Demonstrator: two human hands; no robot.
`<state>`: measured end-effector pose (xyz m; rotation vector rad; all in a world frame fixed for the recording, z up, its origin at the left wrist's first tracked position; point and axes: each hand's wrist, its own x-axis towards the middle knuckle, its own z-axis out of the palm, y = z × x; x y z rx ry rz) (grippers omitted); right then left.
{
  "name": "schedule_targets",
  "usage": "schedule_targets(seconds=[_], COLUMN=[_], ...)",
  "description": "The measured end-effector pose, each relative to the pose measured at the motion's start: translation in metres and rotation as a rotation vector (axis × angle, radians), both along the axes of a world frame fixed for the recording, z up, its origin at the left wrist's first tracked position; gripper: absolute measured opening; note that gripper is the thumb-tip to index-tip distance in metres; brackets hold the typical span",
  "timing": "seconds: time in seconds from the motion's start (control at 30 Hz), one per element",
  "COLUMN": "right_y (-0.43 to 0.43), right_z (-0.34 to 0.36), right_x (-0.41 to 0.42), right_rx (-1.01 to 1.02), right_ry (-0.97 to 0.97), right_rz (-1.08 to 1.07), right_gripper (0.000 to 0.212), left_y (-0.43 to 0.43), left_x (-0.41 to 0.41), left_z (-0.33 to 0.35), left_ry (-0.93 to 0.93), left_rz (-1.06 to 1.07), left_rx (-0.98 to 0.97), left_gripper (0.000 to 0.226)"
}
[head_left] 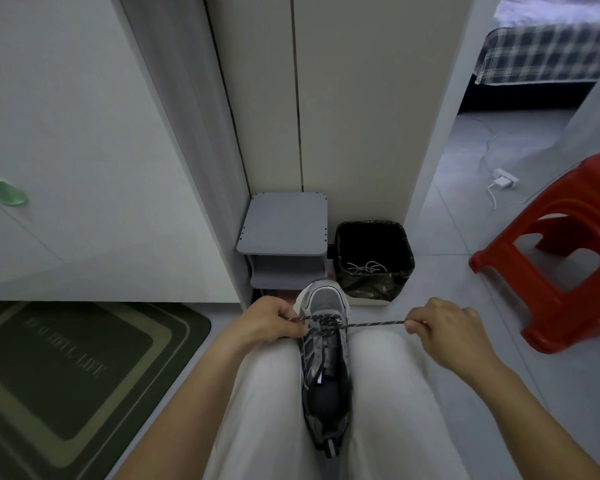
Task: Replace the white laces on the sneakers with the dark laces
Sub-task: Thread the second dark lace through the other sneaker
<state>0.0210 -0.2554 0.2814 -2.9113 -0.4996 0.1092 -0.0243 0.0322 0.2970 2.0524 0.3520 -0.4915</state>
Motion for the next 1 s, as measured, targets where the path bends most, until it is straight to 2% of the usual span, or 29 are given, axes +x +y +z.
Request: schedule_targets(seconds=[0.07,0.17,0.3,0.4,0.6,0.7,0.9,1.0], right_y=[-0.009,0.01,0.067,0.097,0.074,0.061,0.006,-0.024], right_z=[-0.002,-0.005,-0.004,-0.005,-0.007,-0.008,-0.003,-0.007], right_x=[0.001,-0.002,-0.004,-0.006,-0.001,0.001,0.008,0.007], right_rx=[-0.047,-0.157,-0.111,-0.149,-0.023,0.008,0.141,0.223], right_ry=[0.048,0.092,0.025,0.015,0.073,0.069,0.083,0.079], right_rz=[-0.035,0.031,0.127,0.232,0.249,0.215,0.064,-0.067], right_gripper=[0.023,0.028,0.049,0.048,0.036,0.044,0.039,0.041], left_y=[-0.004,-0.007,-0.004,-0.003,-0.004,-0.007,-0.015,-0.019], left_x=[-0.002,-0.003,-0.002,-0.003,0.003,0.007,0.017,0.02], left_z=[0.004,0.007,0.004,0.001,-0.01,-0.018,-0.03,-0.032], left_ry=[-0.008,-0.045,-0.071,-0.065,-0.078,-0.103,-0.057,-0.04], left_rz=[-0.008,0.087,0.229,0.285,0.346,0.274,0.159,0.129], left_rx=[-0.068,-0.198,-0.219,-0.222,-0.12,0.032,0.194,0.187], left_gripper=[0.018,0.022,0.026,0.026,0.024,0.025,0.027,0.026])
